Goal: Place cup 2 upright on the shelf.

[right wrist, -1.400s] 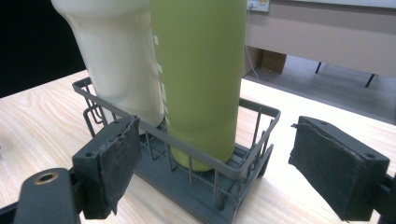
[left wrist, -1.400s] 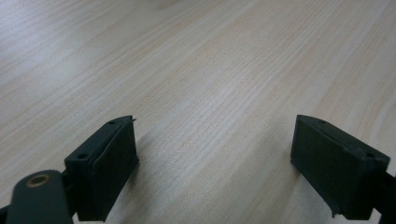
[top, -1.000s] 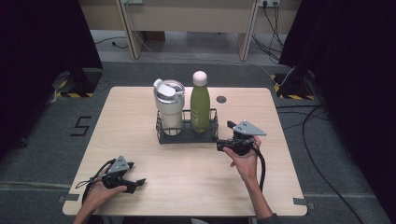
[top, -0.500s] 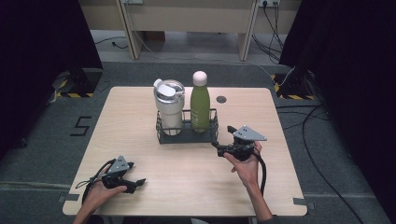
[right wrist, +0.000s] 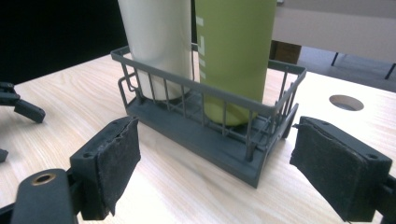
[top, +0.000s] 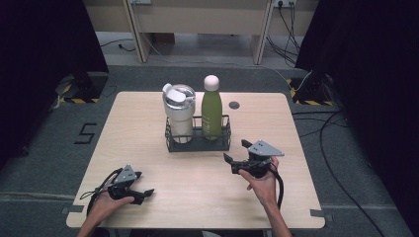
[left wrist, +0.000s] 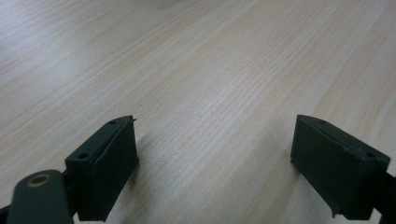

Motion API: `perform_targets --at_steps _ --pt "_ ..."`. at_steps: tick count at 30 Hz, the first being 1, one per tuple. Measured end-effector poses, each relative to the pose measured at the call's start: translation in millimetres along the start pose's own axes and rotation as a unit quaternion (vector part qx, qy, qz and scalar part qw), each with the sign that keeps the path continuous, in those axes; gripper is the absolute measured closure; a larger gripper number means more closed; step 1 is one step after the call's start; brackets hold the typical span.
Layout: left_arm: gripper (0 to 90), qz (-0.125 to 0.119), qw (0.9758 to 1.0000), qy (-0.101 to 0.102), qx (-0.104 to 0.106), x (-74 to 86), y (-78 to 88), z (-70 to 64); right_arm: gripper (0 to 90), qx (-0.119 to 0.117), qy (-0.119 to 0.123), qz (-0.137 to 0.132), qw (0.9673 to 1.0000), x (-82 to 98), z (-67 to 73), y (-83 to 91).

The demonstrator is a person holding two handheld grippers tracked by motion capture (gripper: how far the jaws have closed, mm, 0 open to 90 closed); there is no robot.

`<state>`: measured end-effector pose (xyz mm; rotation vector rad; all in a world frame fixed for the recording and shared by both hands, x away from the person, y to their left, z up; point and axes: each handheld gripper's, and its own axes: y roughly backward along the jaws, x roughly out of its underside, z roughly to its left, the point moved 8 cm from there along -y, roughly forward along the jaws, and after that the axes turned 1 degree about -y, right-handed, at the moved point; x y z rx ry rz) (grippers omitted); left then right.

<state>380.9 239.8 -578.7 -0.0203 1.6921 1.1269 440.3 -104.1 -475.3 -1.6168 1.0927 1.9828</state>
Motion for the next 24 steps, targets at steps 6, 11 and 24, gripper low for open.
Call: perform_targets --at_steps 6,11,24 --pt "13.8 0.0 1.0 0.0 0.0 0.0 0.0 0.0 15.0 0.001 0.003 0.007 1.0 6.6 2.8 6.0" --pt "13.8 0.0 1.0 0.001 0.0 0.0 0.0 0.0 15.0 -0.007 0.001 0.014 0.9999 14.2 7.4 8.3" --pt "13.8 0.0 1.0 0.0 0.0 0.0 0.0 0.1 15.2 -0.014 0.003 0.046 0.9988 44.4 15.4 17.4"
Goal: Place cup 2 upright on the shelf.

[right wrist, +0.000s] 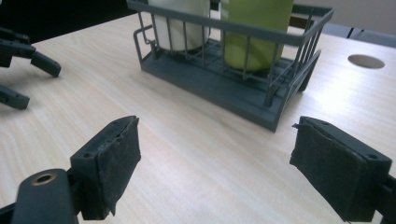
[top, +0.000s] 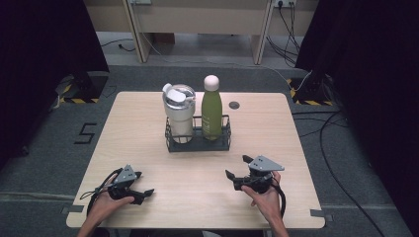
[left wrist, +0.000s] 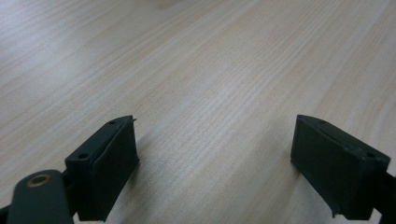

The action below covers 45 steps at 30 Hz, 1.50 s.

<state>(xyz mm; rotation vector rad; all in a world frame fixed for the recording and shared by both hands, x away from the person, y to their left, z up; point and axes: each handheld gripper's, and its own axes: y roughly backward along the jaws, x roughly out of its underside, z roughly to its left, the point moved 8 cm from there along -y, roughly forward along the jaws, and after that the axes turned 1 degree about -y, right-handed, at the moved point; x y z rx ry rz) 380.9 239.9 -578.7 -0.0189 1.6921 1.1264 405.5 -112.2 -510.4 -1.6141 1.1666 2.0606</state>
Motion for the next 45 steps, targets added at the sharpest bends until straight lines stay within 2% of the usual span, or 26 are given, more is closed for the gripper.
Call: perform_targets --at_steps 4,10,13,17,32,45 --pt "13.8 0.0 1.0 0.0 0.0 0.0 0.0 0.0 15.2 0.005 0.008 0.011 0.9999 7.7 1.9 1.4" --pt "13.8 0.0 1.0 0.0 0.0 0.0 0.0 0.0 15.1 -0.001 0.004 0.022 0.9997 19.0 6.9 1.2" --pt "13.8 0.0 1.0 0.0 0.0 0.0 0.0 0.0 15.2 0.008 0.018 0.032 0.9993 22.1 8.6 2.3" --pt "13.8 0.0 1.0 0.0 0.0 0.0 0.0 0.0 15.3 0.005 0.025 0.038 0.9989 24.5 13.4 3.2" --pt "13.8 0.0 1.0 0.0 0.0 0.0 0.0 0.0 15.2 -0.005 0.004 0.063 0.998 48.8 16.2 9.2" --pt "13.8 0.0 1.0 0.0 -0.001 0.0 0.0 0.0 15.2 0.0 -0.007 0.082 0.9966 62.9 15.9 14.7"
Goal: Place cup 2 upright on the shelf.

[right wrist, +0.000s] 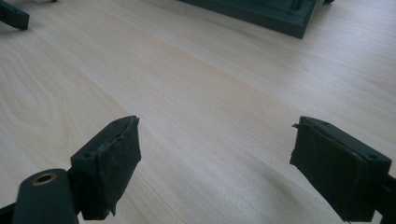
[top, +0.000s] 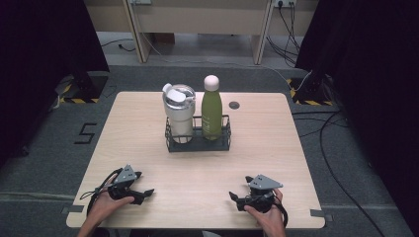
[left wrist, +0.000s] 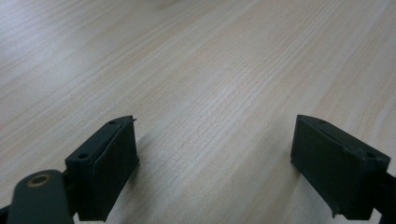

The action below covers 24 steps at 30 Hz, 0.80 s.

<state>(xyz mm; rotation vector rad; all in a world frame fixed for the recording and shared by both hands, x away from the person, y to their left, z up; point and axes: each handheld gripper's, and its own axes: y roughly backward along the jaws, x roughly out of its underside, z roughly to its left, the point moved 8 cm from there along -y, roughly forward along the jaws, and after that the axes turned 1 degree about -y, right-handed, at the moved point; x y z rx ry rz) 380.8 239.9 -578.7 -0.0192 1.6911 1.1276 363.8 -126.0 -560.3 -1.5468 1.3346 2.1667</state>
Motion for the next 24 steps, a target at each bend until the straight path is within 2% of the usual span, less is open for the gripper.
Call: perform_targets --at_steps 10,14,16,17,24 --pt "13.9 0.0 1.0 0.0 0.0 0.0 0.0 0.0 15.3 0.008 -0.002 0.024 0.9997 8.6 0.7 3.2" --pt "13.8 0.0 1.0 0.0 0.0 0.0 0.0 -0.1 15.3 0.014 0.002 0.05 0.9986 13.9 1.3 2.8" --pt "13.8 0.0 1.0 0.0 0.0 0.0 -0.1 -0.1 14.6 0.017 0.007 0.073 0.9972 18.0 2.1 1.0" --pt "13.9 0.0 1.0 0.0 -0.001 0.0 0.0 -0.1 14.0 0.022 0.015 0.08 0.9964 19.3 2.6 0.5" --pt "14.0 -0.001 1.0 0.0 -0.001 0.1 0.1 -0.3 10.8 0.021 0.02 0.086 0.9959 20.3 4.4 0.1"
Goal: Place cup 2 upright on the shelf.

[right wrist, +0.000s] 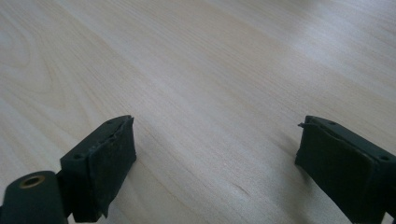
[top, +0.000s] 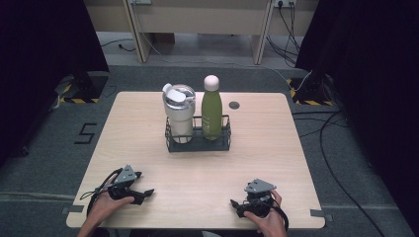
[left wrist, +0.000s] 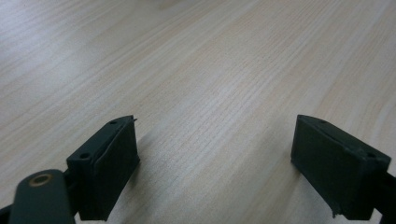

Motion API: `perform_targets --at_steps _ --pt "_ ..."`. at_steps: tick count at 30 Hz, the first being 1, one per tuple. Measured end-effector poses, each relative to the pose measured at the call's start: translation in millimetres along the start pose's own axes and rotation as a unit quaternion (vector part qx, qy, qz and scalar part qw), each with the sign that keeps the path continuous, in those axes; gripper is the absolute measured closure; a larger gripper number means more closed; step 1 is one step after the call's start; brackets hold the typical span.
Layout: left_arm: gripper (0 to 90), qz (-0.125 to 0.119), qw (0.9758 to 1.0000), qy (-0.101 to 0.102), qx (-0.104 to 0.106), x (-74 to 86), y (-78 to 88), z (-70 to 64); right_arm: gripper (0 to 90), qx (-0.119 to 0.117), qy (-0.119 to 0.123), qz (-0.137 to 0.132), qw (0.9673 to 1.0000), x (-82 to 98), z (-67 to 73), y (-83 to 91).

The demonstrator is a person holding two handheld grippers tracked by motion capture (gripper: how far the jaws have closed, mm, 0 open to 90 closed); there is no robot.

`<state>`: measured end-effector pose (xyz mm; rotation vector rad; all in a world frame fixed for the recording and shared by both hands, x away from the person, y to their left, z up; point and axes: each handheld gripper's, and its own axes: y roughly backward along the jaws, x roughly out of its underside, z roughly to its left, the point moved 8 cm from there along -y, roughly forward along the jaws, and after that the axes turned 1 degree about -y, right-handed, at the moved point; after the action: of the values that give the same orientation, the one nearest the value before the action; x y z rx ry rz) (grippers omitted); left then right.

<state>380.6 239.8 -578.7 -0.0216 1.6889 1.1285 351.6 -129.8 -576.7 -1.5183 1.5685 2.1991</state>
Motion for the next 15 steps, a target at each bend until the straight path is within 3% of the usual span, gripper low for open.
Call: perform_targets --at_steps 15 --pt "14.0 -0.001 1.0 0.0 0.0 0.0 -0.1 -0.3 2.0 0.0 0.001 0.01 1.0 0.9 -0.1 -2.0"
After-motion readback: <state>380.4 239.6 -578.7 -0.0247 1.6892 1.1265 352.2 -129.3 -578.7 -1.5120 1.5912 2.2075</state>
